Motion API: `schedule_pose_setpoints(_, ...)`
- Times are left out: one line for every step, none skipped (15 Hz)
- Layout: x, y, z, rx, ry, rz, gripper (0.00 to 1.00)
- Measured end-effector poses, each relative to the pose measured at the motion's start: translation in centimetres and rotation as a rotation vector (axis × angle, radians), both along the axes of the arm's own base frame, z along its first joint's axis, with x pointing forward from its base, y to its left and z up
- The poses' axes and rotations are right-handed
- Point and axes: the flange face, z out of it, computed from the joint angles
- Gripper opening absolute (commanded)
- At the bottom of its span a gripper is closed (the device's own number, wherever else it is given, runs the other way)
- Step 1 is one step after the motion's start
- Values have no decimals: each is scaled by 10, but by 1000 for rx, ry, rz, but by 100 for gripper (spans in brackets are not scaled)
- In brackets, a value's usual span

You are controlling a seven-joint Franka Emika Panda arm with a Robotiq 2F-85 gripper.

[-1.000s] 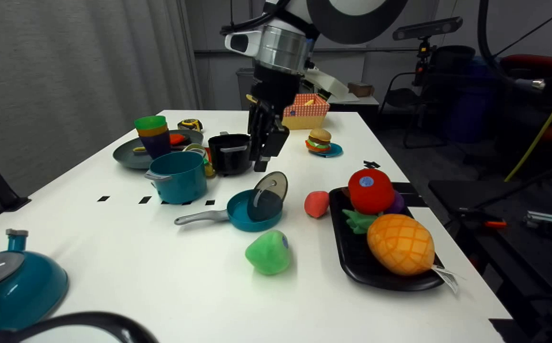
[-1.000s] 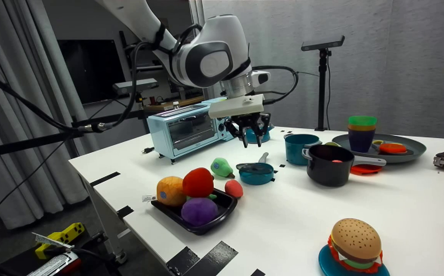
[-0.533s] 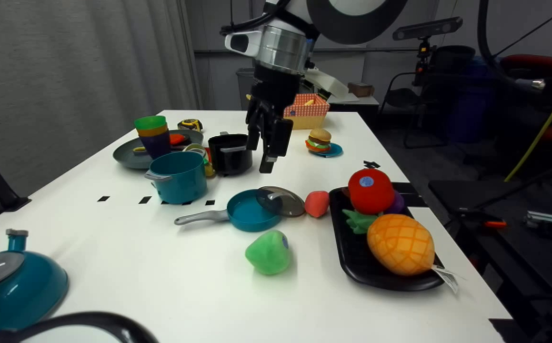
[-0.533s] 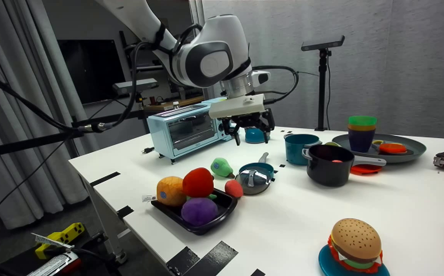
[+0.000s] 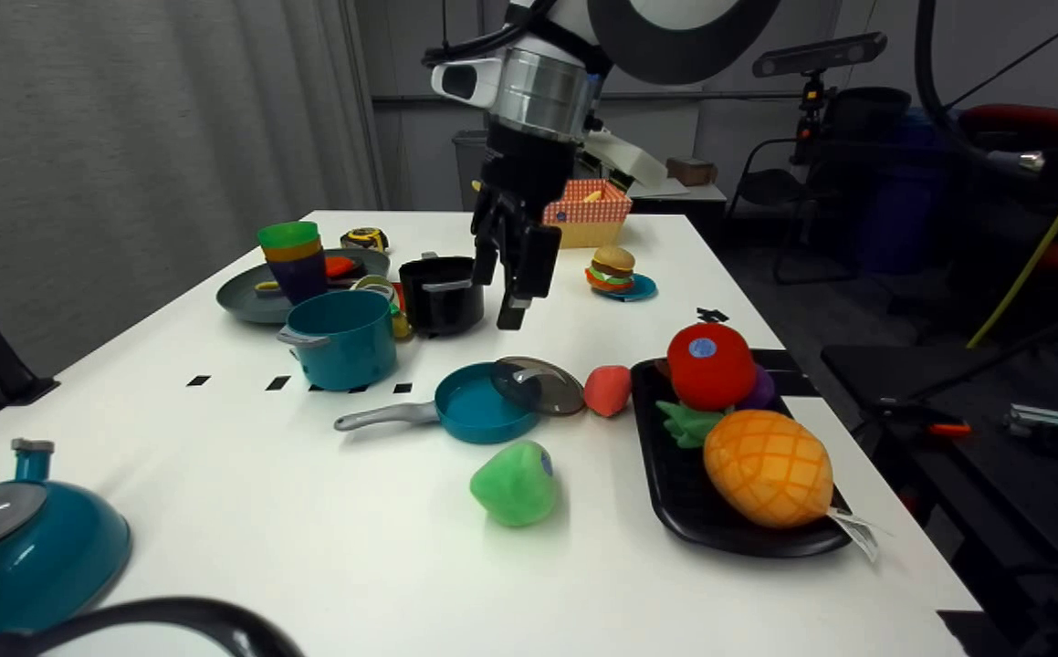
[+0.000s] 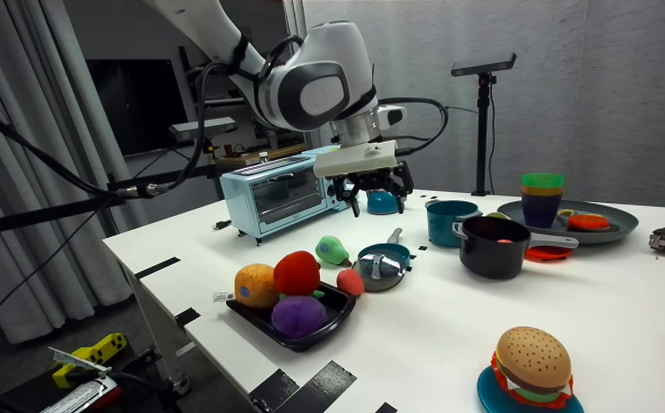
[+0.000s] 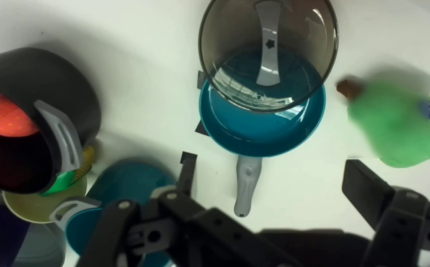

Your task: Take the lid off the blue pot and put it on the blue pan

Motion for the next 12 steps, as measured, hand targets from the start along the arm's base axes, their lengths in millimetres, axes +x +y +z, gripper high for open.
schedule_pose_setpoints(0,-1,0,-1,-3,-1,100)
schedule_pose_setpoints(0,-1,1,-2,-7,-2,100)
schedule_pose_setpoints(1,-1,1,-3,-11,-4,100)
schedule_pose_setpoints(1,-2,2,-3,-14,-5,100)
schedule_pose_setpoints(1,-2,2,-3,-16,-6,100)
schedule_pose_setpoints(1,-2,2,-3,-16,-6,100)
schedule_pose_setpoints(1,-2,2,-3,-16,-6,100)
schedule_pose_setpoints(1,-2,2,-3,-16,-6,100)
schedule_pose_setpoints(1,-2,2,-3,-16,-6,100)
schedule_pose_setpoints(1,-2,2,-3,-16,-6,100)
schedule_pose_setpoints(1,-2,2,-3,-16,-6,100)
schedule_pose_setpoints(1,-2,2,-3,-16,-6,100)
